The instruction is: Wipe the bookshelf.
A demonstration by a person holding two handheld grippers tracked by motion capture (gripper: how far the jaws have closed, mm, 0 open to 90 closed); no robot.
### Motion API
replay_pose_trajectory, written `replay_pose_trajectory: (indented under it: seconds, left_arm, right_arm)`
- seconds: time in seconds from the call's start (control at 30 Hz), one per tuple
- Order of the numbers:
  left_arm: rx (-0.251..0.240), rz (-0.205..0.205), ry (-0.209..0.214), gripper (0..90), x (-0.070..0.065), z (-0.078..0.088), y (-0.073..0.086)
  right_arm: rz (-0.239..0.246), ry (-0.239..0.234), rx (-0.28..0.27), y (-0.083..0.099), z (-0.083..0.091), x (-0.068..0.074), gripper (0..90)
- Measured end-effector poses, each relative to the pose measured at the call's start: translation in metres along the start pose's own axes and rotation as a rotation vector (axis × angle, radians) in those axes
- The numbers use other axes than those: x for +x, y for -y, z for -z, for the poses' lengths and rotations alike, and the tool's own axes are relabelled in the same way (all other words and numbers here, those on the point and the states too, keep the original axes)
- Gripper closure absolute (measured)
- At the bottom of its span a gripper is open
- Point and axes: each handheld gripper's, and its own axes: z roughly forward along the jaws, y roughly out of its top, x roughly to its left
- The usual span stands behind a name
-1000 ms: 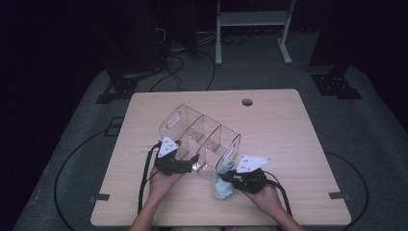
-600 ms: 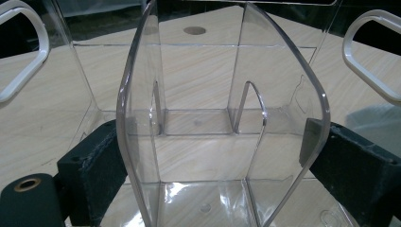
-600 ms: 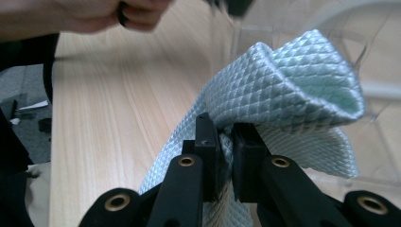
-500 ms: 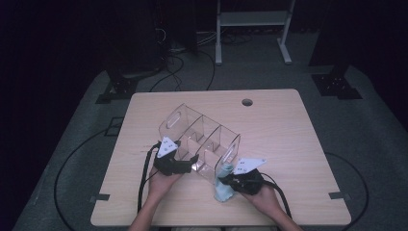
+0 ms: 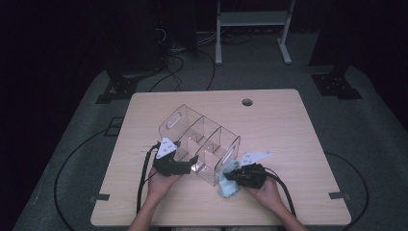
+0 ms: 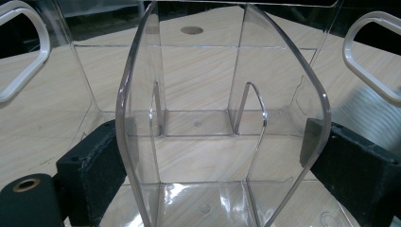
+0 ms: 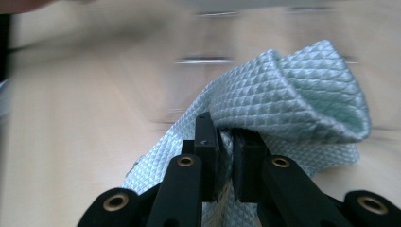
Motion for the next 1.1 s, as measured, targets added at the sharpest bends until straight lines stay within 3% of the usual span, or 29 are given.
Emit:
replay_pose_trajectory:
  seconds: [0.03, 0.1, 0.13, 0.17, 0.2, 0.23, 0.37, 0.43, 0.53, 0.57, 0.6, 0.7, 0.73, 0.77, 0.8, 0.83, 0.87, 0.93, 1.03, 1.1]
  left_arm:
    - [0.001, 0.0, 0.0, 8.3, 0.0, 0.0, 0.0]
    - [0.009, 0.0, 0.005, 8.7, 0.001, 0.001, -0.001]
    - [0.007, -0.001, -0.001, 9.0, 0.001, 0.001, 0.0]
    - [0.007, -0.001, -0.001, 9.0, 0.001, 0.001, 0.0]
    - [0.006, 0.002, -0.006, 9.0, 0.001, 0.001, 0.0]
    - [0.006, 0.002, -0.006, 9.0, 0.001, 0.001, 0.0]
    - [0.0, 0.001, -0.009, 8.6, 0.001, -0.001, -0.001]
    - [-0.001, 0.0, -0.014, 8.2, 0.0, -0.001, -0.001]
    - [0.001, 0.004, -0.013, 8.0, 0.0, -0.001, 0.0]
    - [0.001, 0.004, -0.013, 8.0, 0.0, -0.001, 0.0]
    - [0.002, 0.005, -0.01, 8.1, 0.0, -0.001, 0.0]
    - [0.005, 0.003, -0.006, 8.7, 0.0, 0.0, 0.0]
    - [0.007, 0.004, -0.007, 8.8, 0.0, 0.001, 0.0]
    - [0.007, 0.004, -0.007, 8.9, 0.0, 0.001, 0.0]
    - [0.008, 0.003, -0.006, 8.9, 0.0, 0.001, 0.0]
    - [0.007, 0.003, -0.005, 8.9, 0.0, 0.001, 0.0]
    - [0.005, 0.001, -0.004, 8.9, 0.0, 0.0, 0.0]
    - [0.003, 0.0, -0.005, 8.8, 0.0, 0.0, 0.0]
    - [-0.001, -0.001, -0.011, 8.2, -0.001, -0.001, -0.001]
    - [-0.001, 0.001, -0.012, 8.1, -0.001, 0.0, 0.0]
  right_arm:
    - [0.0, 0.0, 0.0, 0.0, 0.0, 0.0, 82.5]
    - [0.047, 0.025, 0.02, -0.002, -0.002, 0.005, 82.6]
    - [0.025, 0.042, 0.012, -0.003, 0.001, -0.004, 82.6]
    - [0.025, 0.042, 0.012, -0.003, 0.001, -0.004, 82.6]
    - [-0.015, 0.103, -0.026, -0.003, 0.005, -0.018, 82.6]
    - [-0.034, 0.122, -0.036, -0.003, 0.007, -0.023, 82.6]
    - [-0.073, 0.172, -0.078, -0.006, 0.016, -0.036, 82.6]
    - [-0.062, 0.144, -0.09, -0.008, 0.018, -0.029, 82.6]
    - [-0.033, 0.055, -0.108, -0.011, 0.017, -0.005, 82.6]
    - [-0.033, 0.055, -0.108, -0.011, 0.017, -0.005, 82.6]
    - [0.008, 0.011, -0.101, -0.013, 0.015, 0.009, 82.6]
    - [0.03, 0.031, -0.091, -0.015, 0.016, 0.011, 82.7]
    - [0.0, 0.062, -0.105, -0.015, 0.02, -0.002, 82.7]
    - [0.0, 0.062, -0.105, -0.015, 0.02, -0.002, 82.7]
    - [-0.037, 0.109, -0.122, -0.015, 0.025, -0.016, 82.7]
    - [-0.037, 0.109, -0.122, -0.015, 0.025, -0.016, 82.7]
    - [-0.086, 0.164, -0.149, -0.015, 0.03, -0.033, 82.7]
    - [-0.106, 0.172, -0.164, -0.015, 0.032, -0.039, 82.6]
    - [-0.097, 0.167, -0.163, -0.015, 0.031, -0.035, 82.6]
    - [-0.069, 0.129, -0.156, -0.017, 0.029, -0.021, 82.6]
